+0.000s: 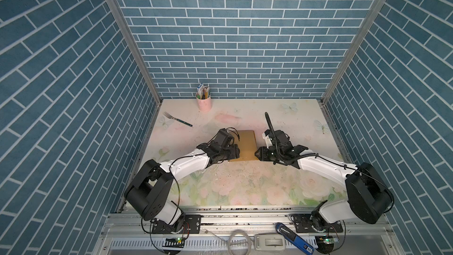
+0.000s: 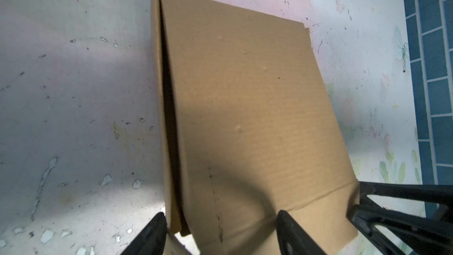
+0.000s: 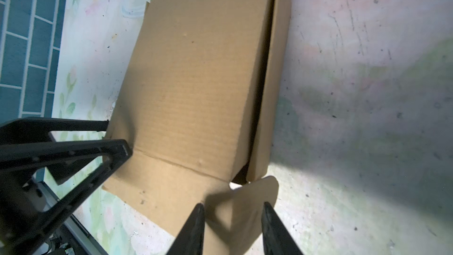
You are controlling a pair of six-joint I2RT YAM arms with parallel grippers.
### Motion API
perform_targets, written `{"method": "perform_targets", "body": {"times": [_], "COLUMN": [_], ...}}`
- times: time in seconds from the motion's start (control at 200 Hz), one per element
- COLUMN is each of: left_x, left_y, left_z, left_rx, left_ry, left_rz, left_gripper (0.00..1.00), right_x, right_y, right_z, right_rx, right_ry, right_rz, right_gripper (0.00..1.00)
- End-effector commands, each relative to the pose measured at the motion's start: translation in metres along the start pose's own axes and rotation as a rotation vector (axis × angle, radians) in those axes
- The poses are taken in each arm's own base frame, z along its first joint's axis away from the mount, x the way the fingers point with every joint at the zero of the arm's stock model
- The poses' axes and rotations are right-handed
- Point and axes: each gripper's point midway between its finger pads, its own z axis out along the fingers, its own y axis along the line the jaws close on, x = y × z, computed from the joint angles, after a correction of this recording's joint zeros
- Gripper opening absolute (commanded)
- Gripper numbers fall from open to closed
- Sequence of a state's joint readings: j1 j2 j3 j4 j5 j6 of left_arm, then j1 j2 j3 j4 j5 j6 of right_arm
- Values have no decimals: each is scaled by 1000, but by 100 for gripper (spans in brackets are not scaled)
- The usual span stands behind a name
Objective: Fold the paper box
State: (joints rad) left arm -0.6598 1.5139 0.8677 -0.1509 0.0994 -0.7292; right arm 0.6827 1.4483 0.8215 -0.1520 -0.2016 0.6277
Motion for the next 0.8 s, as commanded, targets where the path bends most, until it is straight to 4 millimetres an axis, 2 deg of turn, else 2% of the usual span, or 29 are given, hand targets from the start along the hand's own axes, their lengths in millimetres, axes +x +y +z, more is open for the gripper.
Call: {"method": "perform_targets", "body": {"times": [0.0, 0.305, 0.795], "left_x": [8, 9, 15], "left_y": [3, -5, -16], "left_z": [2, 1, -7], "left_rx": [-4, 2, 5], "left_ry": [17, 19, 14], "left_rz": [4, 20, 48], "left_gripper": [71, 70, 70], "right_x": [6, 15, 8], "right_y": [-4, 11, 29], "right_z": [-4, -2, -5], "right_rx": [18, -84, -186], "right_ry": [2, 5, -25], "right_rz": [-8, 82, 114], "right_gripper": [40, 38, 35]}}
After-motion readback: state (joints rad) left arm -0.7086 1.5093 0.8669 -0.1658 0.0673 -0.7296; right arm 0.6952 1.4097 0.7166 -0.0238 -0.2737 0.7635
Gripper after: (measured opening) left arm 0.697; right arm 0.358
